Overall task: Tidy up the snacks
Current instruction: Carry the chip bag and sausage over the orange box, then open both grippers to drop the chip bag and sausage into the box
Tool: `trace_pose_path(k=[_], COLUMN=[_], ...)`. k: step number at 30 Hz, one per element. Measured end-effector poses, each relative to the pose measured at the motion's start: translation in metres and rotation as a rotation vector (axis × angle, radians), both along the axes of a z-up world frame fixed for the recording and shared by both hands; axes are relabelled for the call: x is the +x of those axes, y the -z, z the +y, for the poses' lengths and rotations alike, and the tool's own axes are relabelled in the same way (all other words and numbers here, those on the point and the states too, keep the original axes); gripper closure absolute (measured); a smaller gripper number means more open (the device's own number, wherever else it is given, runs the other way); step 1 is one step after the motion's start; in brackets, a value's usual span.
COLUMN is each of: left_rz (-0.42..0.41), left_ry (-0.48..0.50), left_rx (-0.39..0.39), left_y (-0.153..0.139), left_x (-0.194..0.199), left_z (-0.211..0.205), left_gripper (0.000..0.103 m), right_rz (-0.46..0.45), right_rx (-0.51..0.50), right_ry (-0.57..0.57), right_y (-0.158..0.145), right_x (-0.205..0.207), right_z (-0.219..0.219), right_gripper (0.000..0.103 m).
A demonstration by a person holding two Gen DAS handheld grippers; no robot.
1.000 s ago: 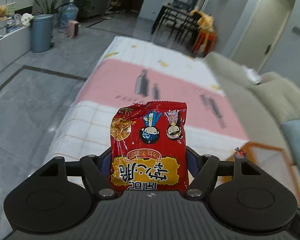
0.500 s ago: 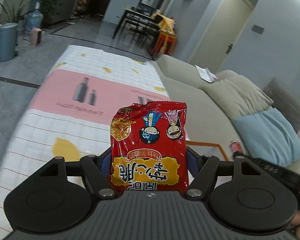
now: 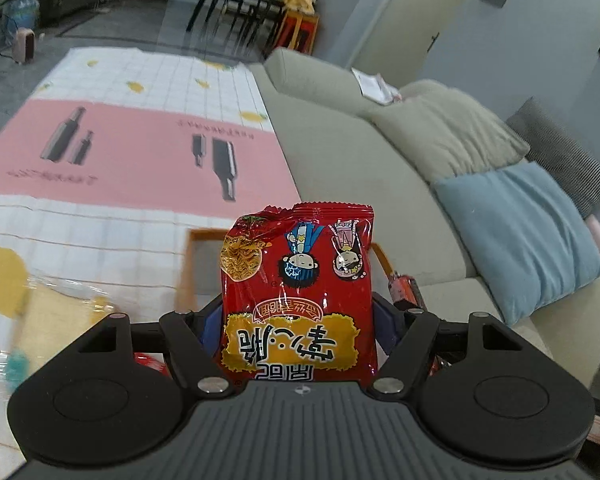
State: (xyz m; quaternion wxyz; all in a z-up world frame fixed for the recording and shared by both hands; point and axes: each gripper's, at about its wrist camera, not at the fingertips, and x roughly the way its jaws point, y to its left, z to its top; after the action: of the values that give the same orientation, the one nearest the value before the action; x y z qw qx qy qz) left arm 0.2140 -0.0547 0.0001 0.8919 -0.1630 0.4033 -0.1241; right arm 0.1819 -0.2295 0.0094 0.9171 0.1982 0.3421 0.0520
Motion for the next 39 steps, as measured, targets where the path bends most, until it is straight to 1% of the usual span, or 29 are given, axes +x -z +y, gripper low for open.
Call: trace_pose_path(k=[4,7,10,12,14,15,17,21,23,26,29,31,34,37,39], left_rz=[0.033,0.073,0.127,0.135,0.143,0.145,0.118,0.061,0.047,0.024,-0.018,-0.04,-0.03,-0.054,-0.049], left_ry=[0.017,0.035,0.035,0.044,0.034,0.026,0.019,0.046,0.044,0.027,-0.005,-0.032,-0.053,-0.072,-0.087], left_rx=[0.069,0.076,0.057,0.056,0.083,0.1,0.14,0.221,0.23,0.21,0.199,0.202,0.207,0.197,0.22], left_y=[0.019,0.035,0.049,0.056,0.06,0.061,0.061,0.055,0.051,0.039,0.024,0.016,0.006,0.0,-0.001], left_x=[0.014,0.025,0.034,0.038,0.04,0.042,0.042,0.034,0.029,0.022,0.009,0.002,-0.008,-0.017,-0.017], left_z=[-0.024,-0.038,-0.046,-0.052,-0.058,-0.061,-0.066,-0.07,-0.069,-0.059,-0.042,-0.03,-0.01,0.005,0.011], left_gripper=[0.021,0.021,0.021,0.021,0.014,0.014,0.011,0.01,0.01,0.01,0.01,0.01,0.01,0.01,0.01], right_rz=[-0.014,-0.037,-0.045,-0.04,-0.034,-0.032,-0.029,-0.023,-0.02,-0.018,-0.009,0.0,0.021,0.04,0.053], right_rx=[0.01,0.059,0.087,0.103,0.126,0.135,0.135,0.137,0.123,0.1,0.07,0.03,-0.051,-0.1,-0.155], right_ry=[0.01,0.043,0.062,0.076,0.092,0.092,0.08,0.086,0.08,0.071,0.053,0.041,0.03,0.002,-0.012], right_y=[0.0,-0.001,0.001,0.002,0.005,0.006,0.005,0.006,0.007,0.008,0.009,0.01,0.012,0.018,0.022], right_x=[0.003,0.005,0.007,0.009,0.009,0.01,0.011,0.01,0.011,0.013,0.015,0.016,0.018,0.024,0.028], right_z=[-0.016,-0.032,-0.041,-0.045,-0.048,-0.048,-0.05,-0.052,-0.052,-0.047,-0.039,-0.031,-0.016,-0.004,0.004], right_gripper=[0.082,0.082,0.082,0.082,0.082,0.082,0.082,0.082,0.082,0.082,0.082,0.082,0.082,0.081,0.081])
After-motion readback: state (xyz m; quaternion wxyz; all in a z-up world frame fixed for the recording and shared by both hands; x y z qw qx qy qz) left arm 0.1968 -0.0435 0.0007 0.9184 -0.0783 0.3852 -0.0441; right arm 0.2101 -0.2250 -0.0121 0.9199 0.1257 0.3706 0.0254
